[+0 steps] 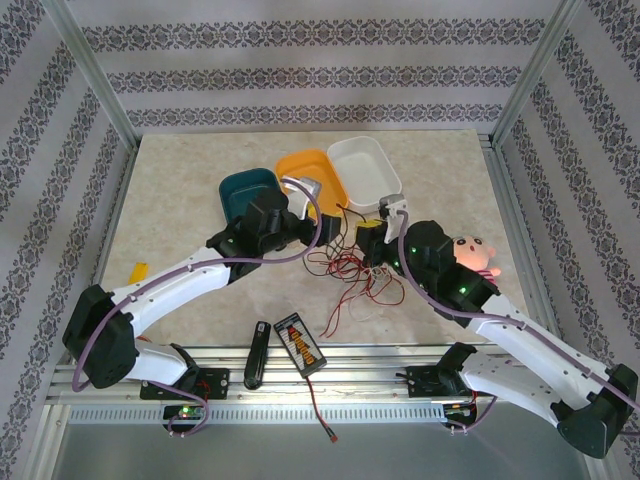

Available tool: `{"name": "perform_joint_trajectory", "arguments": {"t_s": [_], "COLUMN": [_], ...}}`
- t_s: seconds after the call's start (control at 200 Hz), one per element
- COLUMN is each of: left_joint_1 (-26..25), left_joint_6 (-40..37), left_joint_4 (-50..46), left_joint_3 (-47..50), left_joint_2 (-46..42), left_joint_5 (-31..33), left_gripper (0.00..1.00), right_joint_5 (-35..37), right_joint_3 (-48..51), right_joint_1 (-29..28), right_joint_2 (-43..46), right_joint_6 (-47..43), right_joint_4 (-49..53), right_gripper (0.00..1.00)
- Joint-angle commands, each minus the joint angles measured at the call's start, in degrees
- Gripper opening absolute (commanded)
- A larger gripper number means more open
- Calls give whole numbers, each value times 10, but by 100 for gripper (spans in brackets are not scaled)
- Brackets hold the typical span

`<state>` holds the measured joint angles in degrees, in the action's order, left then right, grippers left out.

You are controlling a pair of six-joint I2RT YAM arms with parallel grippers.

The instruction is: Untangle the cables

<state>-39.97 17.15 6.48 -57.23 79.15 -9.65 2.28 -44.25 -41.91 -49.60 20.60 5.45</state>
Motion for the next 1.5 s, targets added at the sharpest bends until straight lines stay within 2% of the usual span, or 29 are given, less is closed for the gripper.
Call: {"name": "perform_joint_trajectory", "arguments": {"t_s": [0.0, 0.04, 0.31, 0.405, 0.595, 0.64, 0.829, 0.874, 1.054, 1.264, 1.324, 1.494], "left_joint_1": [7, 8, 10, 12, 15, 15, 17, 17, 17, 18, 18, 18], "left_joint_6": [13, 14, 30, -6, -129, -138, -129, -123, -95, -89, -87, -80], "left_joint_4": [32, 36, 71, 113, 222, 236, 251, 261, 265, 257, 253, 259], "left_joint_3": [27, 38, 119, 148, 193, 191, 152, 144, 122, 133, 136, 151], "left_joint_2": [-25, -31, -34, -16, 34, 50, 127, 139, 167, 169, 171, 170], "left_joint_5": [30, 37, 108, 89, -24, -27, -24, -29, -38, -25, -25, -32], "left_gripper": [93, 100, 99, 99, 99, 100, 91, 84, 43, 14, 2, 0], "right_joint_5": [25, 28, 12, 19, 12, 11, 8, 10, 47, 154, 183, 268], "right_joint_3": [-31, -42, -121, -127, -130, -131, -142, -147, -160, -197, -211, -236], "right_joint_1": [-7, -7, -7, -7, -7, -7, -7, -7, -8, -5, -4, -1], "right_joint_2": [8, 8, 3, 6, 4, 3, 5, 7, 22, 38, 41, 51], "right_joint_6": [-5, -6, -28, -28, -20, -18, -17, -18, -30, -63, -73, -80], "right_joint_4": [16, 23, 61, 60, 59, 60, 68, 73, 98, 144, 156, 191], "right_gripper": [0, 0, 0, 0, 0, 0, 0, 0, 0, 0, 0, 0]}}
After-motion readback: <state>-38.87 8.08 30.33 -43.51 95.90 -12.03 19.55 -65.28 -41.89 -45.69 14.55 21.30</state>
